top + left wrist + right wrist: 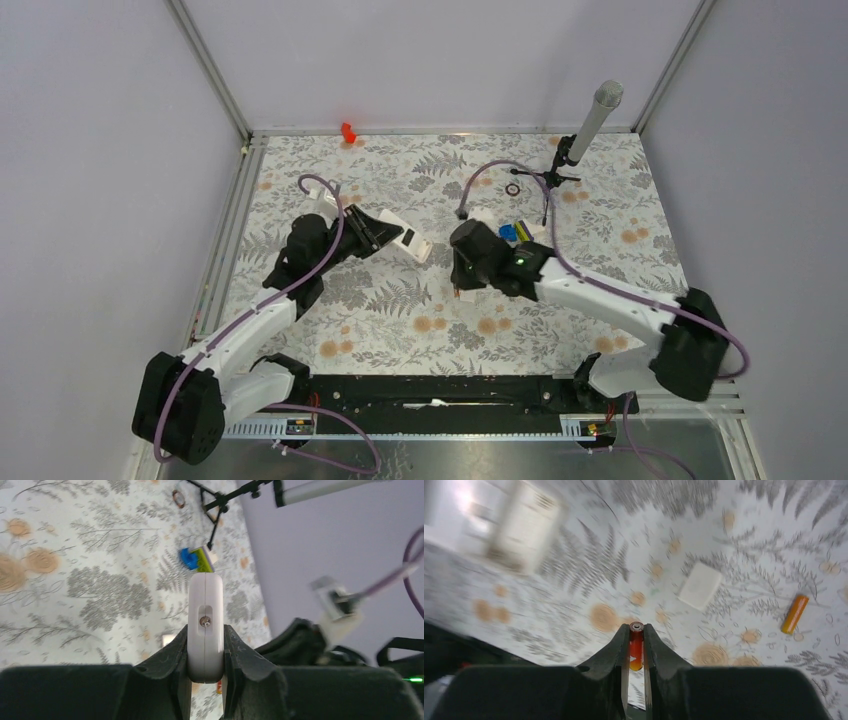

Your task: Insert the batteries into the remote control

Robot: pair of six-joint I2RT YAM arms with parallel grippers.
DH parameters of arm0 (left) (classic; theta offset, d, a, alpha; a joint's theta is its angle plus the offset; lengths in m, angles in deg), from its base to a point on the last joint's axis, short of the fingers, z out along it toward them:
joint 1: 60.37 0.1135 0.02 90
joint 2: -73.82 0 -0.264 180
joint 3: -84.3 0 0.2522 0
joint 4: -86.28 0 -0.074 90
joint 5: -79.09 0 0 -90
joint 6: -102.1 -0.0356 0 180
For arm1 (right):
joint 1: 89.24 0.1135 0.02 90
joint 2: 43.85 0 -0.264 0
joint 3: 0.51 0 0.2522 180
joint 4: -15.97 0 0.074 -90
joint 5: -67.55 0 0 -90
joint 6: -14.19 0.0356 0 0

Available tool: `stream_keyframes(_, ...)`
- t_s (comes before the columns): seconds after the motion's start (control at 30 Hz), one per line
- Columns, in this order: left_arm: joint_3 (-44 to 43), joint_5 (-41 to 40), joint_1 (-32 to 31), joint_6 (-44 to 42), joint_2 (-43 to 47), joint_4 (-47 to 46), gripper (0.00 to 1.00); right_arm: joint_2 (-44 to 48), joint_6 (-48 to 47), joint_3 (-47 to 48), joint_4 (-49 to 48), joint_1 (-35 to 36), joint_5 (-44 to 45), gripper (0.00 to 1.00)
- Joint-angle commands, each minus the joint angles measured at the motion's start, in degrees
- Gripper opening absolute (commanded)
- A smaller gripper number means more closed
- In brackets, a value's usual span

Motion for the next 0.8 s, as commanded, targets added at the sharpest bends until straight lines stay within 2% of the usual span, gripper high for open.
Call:
stream_keyframes(0.0, 2.9, -1.0, 0.2, 11.2, -1.2, -23.2, 0.00, 10.8, 6.4, 4.6, -8.6, -2.2, 5.9, 0.12)
stream_keyframes(0.1, 5.4, -4.2, -0.4, 17.7, -2.5, -33.4, 0.00, 14.2, 9.1, 5.6, -14.0, -3.3, 7.9, 0.12)
stream_keyframes(0.23, 6.2, -7.1, -1.5, 23.1, -2.9, -39.7, 0.00, 14.7, 10.7, 7.4, -19.6, -3.9, 10.6, 0.13)
stream_keyframes(0.53, 7.6, -10.1, -2.2, 30.4, -0.3, -43.9, 0.00, 12.0, 8.1, 6.8, -34.2, -4.0, 12.0, 0.14)
stream_keyframes(0.77, 8.4, -10.3, -2.4, 33.7, -2.4, -47.7, 0.00, 11.7, 6.9, 6.6, -36.8, -4.0, 13.5, 0.14)
